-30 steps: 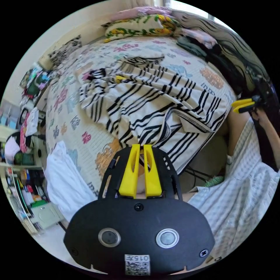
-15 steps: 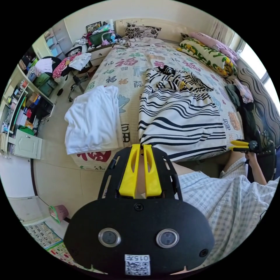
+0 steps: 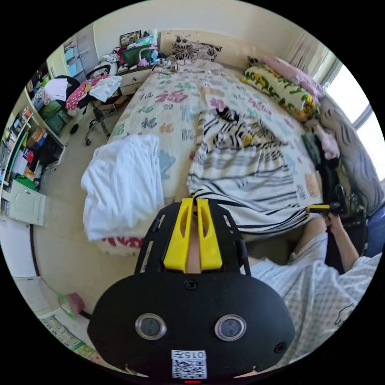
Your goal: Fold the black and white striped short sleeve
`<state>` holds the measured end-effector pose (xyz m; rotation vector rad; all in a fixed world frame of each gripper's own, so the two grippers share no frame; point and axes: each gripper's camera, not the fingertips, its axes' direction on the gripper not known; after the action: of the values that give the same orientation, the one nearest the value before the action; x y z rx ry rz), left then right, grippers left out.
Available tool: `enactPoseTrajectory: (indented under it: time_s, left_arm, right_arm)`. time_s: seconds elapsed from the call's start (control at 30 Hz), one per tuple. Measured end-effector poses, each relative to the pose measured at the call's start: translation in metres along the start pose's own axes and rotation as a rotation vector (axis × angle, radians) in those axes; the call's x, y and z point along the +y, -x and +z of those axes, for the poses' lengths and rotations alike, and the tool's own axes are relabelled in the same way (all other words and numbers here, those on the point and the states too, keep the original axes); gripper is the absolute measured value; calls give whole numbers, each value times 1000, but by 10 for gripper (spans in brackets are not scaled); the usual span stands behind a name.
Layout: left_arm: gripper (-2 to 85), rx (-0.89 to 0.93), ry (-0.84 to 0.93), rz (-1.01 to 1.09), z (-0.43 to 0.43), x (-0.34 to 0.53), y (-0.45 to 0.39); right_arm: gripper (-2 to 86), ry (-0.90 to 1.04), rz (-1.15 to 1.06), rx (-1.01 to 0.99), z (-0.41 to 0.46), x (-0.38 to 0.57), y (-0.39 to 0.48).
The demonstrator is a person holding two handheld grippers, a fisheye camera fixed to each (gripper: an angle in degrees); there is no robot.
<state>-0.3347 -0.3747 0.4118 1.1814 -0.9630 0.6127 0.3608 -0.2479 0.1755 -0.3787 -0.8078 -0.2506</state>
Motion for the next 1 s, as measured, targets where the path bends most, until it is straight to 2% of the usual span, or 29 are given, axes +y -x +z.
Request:
enactPoseTrajectory:
  time_s: [0.1, 0.17, 0.23, 0.33, 0.43, 0.5, 0.67, 0.77, 1.0]
  left_arm:
    - [7, 44, -92, 18, -36, -96, 1]
    - [7, 91, -185, 4, -72, -159, -5]
    - [6, 194, -343, -50, -139, -230, -15]
    - [6, 191, -526, -47, -234, -276, -35]
    - [6, 187, -655, 27, -307, -279, -47]
    - [6, 214, -673, 76, -328, -268, -46]
    - [7, 287, -582, 210, -306, -207, -37]
    - [7, 325, -447, 261, -246, -152, -34]
    - [7, 293, 7, 200, -51, -38, -40]
  right_arm:
    - [-1, -239, 81, -107, -125, -53, -27]
    - [-2, -367, 75, -76, -208, -89, -21]
    - [-2, -500, 59, 38, -313, -131, 11]
    - [-2, -644, 23, 129, -422, -154, 64]
    - [-1, -759, -47, 198, -490, -142, 113]
    - [-1, -790, -110, 217, -508, -126, 131]
    - [-1, -748, -235, 236, -477, -60, 143]
    - [0, -665, -241, 223, -413, -13, 126]
    - [0, -216, 7, 110, -163, 36, 30]
